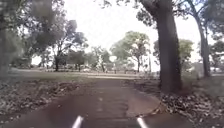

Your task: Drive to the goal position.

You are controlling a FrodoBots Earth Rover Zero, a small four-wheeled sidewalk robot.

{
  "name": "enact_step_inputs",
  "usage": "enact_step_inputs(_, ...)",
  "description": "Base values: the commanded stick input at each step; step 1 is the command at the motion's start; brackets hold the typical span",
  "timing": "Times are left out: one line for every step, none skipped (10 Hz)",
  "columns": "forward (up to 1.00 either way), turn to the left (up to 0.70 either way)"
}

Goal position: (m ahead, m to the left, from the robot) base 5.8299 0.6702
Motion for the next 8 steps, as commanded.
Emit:
enact_step_inputs(0.60,0.00)
enact_step_inputs(0.60,0.00)
enact_step_inputs(0.60,0.00)
enact_step_inputs(0.60,0.00)
enact_step_inputs(0.60,0.00)
enact_step_inputs(0.60,0.00)
enact_step_inputs(0.60,0.00)
enact_step_inputs(0.60,0.00)
